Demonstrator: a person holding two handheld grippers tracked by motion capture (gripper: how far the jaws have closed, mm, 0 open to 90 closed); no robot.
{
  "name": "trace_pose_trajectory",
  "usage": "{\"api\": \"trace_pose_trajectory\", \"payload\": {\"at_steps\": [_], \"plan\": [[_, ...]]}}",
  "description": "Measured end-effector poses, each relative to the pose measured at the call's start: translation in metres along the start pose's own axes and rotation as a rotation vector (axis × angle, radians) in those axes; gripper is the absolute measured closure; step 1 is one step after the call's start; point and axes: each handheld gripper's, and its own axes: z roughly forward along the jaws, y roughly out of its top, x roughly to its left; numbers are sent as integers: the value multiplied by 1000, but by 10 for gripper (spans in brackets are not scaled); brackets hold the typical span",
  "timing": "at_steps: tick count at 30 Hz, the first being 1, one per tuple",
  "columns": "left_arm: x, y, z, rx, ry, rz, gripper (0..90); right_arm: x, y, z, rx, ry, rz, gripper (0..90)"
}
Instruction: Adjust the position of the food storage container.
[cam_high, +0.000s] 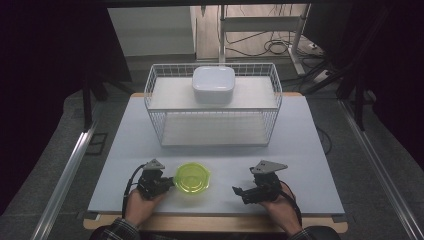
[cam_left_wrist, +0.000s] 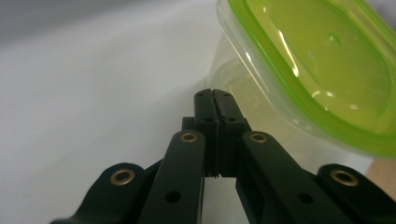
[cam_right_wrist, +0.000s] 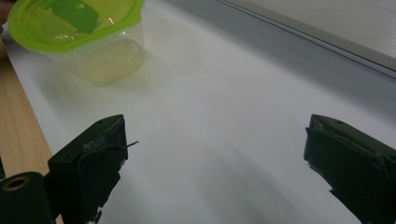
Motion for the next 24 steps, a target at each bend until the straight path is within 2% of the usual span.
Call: {"api": "trace_pose_trajectory", "payload": {"at_steps": [5,12,18,20,22,24], "plan": [[-9,-6,-2,9,-27,10,892,-1,0,-1,-2,-2,4,65],[-26,-5,9,25,-63,33,886,-2,0,-2,3,-2,11,69],[-41,6,25,41,-83,90,878,-5,0,-3,1,-8,29,69],[-45,8,30,40,-91,95,875,-6,-1,-3,1,-9,30,69],[-48,10,32,49,-87,116,869,-7,-1,-3,5,-13,28,69],[-50,10,31,52,-66,146,848,-8,-1,-4,5,-16,28,69]]}}
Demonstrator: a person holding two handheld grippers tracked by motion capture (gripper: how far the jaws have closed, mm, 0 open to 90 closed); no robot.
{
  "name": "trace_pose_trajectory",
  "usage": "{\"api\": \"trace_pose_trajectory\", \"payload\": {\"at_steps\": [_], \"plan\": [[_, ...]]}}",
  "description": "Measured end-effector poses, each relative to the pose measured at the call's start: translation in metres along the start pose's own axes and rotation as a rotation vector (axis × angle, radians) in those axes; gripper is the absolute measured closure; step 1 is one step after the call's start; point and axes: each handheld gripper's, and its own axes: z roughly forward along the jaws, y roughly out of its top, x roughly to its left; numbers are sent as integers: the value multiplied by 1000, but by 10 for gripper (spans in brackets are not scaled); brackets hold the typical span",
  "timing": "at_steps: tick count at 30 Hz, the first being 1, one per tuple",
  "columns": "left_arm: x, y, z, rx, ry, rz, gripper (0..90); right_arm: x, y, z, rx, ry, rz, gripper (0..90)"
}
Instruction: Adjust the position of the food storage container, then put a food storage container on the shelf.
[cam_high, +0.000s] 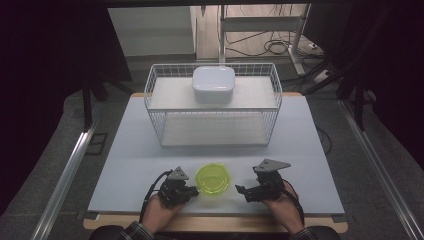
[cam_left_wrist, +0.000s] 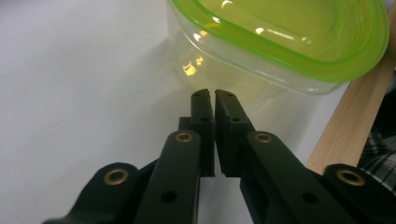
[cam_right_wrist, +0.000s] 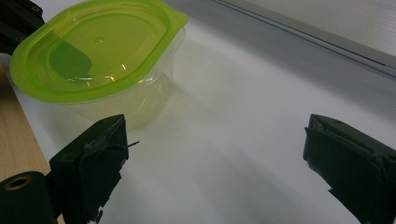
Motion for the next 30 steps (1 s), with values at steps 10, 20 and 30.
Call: {"api": "trace_pose_trajectory", "payload": {"at_steps": [10,20,30], "plan": [[2,-13,-40,-90,182,71,445,-6,0,-5,-8,4,21,69],[6,-33,-61,-153,225,93,46,-8,0,-6,-19,17,47,68],[13,-37,-58,-162,242,92,36,-10,1,-5,-18,24,87,62]]}}
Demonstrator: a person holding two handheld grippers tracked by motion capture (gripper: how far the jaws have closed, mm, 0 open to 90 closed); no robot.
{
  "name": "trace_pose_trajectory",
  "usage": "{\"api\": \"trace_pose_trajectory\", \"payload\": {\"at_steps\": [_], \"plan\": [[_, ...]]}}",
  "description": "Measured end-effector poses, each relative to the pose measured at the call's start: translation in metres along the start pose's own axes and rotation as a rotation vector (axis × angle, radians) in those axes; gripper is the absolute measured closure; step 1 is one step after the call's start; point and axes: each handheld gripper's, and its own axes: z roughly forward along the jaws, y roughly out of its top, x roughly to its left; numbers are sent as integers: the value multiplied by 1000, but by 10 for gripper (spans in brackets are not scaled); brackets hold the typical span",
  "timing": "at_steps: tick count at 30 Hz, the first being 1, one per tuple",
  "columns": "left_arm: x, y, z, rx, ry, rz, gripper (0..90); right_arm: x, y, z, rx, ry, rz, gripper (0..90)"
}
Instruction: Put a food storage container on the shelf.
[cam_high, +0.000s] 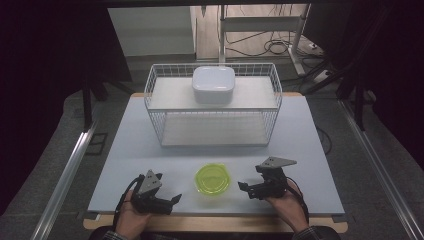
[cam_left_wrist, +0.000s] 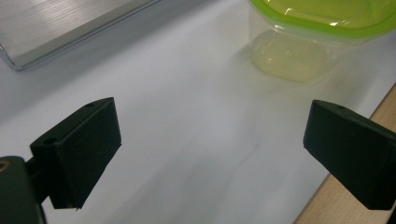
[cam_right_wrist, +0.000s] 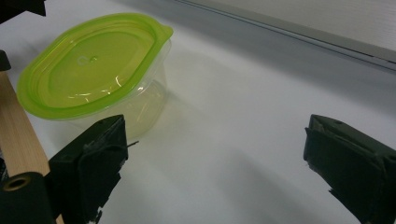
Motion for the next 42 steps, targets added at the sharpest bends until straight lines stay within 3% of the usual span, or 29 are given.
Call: {"api": "trace_pose_trajectory", "payload": {"at_steps": [5,11,21,33,42], "plan": [[2,-1,0,-10,-13,-11,35,2,5,2,26,13,-5,30],[3,-2,1,-9,-23,-19,36,4,15,1,39,65,34,52],[2,-1,2,-20,-34,-15,41,5,32,9,39,151,122,309],[0,-2,3,-10,-43,0,46,2,42,30,91,247,235,489],[-2,-2,5,1,-47,15,49,-3,44,47,150,288,300,619]]}}
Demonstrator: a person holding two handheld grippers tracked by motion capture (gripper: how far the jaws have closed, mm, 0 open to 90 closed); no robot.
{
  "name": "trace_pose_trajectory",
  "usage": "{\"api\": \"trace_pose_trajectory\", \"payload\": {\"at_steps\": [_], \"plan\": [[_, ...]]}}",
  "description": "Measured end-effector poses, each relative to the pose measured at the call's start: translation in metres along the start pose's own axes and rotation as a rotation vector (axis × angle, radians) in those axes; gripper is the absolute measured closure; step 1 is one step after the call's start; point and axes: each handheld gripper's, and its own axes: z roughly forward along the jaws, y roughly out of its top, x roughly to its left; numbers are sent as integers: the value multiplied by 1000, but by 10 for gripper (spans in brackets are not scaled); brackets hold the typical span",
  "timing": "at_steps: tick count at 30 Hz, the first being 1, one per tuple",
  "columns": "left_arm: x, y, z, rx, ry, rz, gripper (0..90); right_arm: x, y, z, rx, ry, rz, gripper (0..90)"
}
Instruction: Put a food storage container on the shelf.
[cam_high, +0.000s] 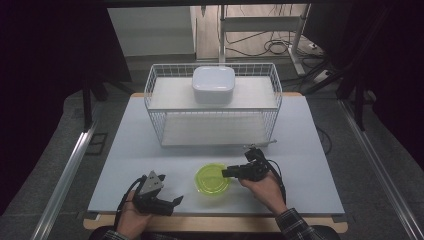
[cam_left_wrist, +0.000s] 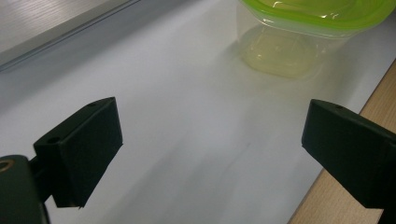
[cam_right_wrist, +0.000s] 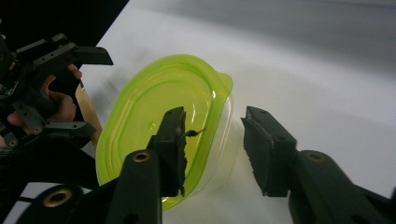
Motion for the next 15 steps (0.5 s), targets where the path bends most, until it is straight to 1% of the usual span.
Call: {"api": "trace_pose_trajectory", "payload": {"at_steps": [1,3,4,6,7,11,15], "plan": [[0,0,0,0,-1,1,50,-1,0,0,1,11,14,646],[-1,0,1,2,-3,6,50,-3,1,0,12,13,25,697],[-1,0,1,4,-1,8,50,-4,1,0,12,27,37,737],[-2,0,1,6,-1,10,50,-6,2,1,16,51,67,783],[-2,0,1,7,-1,11,51,-7,2,1,17,64,75,796],[-2,0,2,12,-2,16,52,-5,3,1,28,68,74,806],[-2,0,2,12,-1,19,53,0,3,0,22,81,74,816]]}}
